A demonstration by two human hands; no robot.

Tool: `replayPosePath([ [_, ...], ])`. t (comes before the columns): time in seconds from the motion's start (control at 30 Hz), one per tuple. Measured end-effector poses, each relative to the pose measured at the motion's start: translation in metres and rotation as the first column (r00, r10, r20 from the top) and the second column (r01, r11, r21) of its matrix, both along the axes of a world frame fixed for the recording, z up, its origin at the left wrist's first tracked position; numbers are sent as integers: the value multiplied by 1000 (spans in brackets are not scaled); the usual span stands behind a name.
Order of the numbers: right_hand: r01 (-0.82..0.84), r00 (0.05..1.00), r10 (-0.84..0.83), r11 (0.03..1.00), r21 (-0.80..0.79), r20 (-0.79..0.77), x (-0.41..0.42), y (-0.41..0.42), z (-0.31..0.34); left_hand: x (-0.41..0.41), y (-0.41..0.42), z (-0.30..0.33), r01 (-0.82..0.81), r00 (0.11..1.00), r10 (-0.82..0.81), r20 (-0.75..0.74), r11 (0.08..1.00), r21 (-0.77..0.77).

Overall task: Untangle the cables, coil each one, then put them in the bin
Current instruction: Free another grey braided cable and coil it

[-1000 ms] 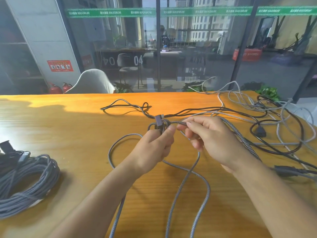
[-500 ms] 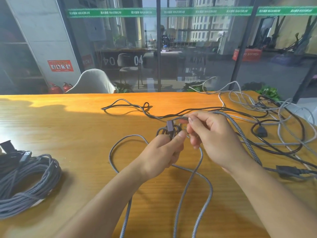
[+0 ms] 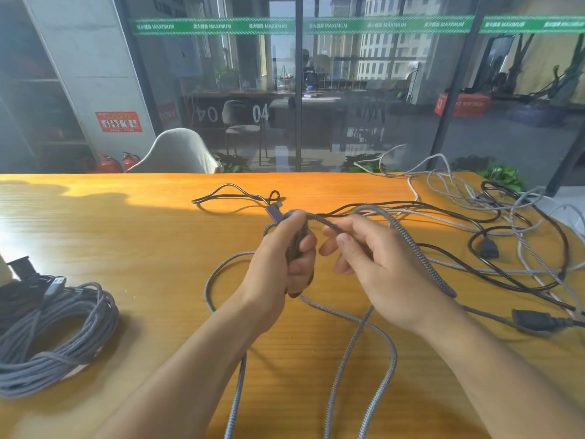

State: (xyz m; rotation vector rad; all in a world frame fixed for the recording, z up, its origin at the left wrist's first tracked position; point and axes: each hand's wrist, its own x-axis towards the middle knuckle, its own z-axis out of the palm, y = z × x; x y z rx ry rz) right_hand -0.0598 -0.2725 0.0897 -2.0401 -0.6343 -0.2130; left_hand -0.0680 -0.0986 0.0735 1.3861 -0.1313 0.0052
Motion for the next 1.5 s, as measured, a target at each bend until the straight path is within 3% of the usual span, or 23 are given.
replayPosePath([
  [0.13,-33,998,24,983,-180,-53,-3,3,0,2,0,-1,-198,980,199,-6,979,55],
  [0.23,-162,978,132,970,-182,-162,-7,2,6,5,2,-2,-248,968,249,-25,969,15],
  [0.3,-244,930,220,968,-49,-294,-8,3,5,6,5,-1,-269,963,268,-29,963,-27],
  [0.4,-196,809,364,908,371,-461,-6,8,4,6,8,2,-306,952,306,-9,948,-87],
  [0.5,13,690,548,643,766,-473,8,5,5,5,14,8,-311,948,316,40,946,-95],
  [0.57,180,627,624,467,866,-466,20,-4,6,4,16,10,-304,949,309,70,950,-66],
  [0.63,257,587,659,399,880,-471,28,-14,7,4,18,10,-302,949,304,79,953,-34],
  [0.87,63,560,671,551,832,-486,34,-26,7,6,22,8,-301,953,296,66,951,67],
  [0.93,-2,552,708,529,848,-440,34,-30,7,7,24,7,-303,952,296,81,948,94],
  [1.0,-67,544,765,447,892,-343,36,-35,8,8,25,7,-309,950,301,82,944,111],
  [1.1,-71,641,724,390,918,-257,42,-41,10,8,27,7,-332,943,325,76,936,115],
  [1.17,-55,795,535,533,844,-286,49,-45,7,8,28,7,-343,939,336,75,932,117],
  [1.23,-27,916,278,763,646,-290,57,-50,-1,8,28,7,-344,938,337,78,932,118],
  [1.3,10,986,37,960,280,-164,60,-51,-10,8,27,6,-329,943,320,88,937,115],
  [1.33,47,997,-43,998,53,-60,61,-51,-15,7,26,6,-325,944,315,95,939,117],
  [1.4,110,988,-70,944,-312,136,62,-51,-23,7,27,7,-328,944,318,94,937,123],
  [1.5,136,962,16,840,-526,274,66,-52,-27,8,32,8,-349,937,344,66,934,77],
])
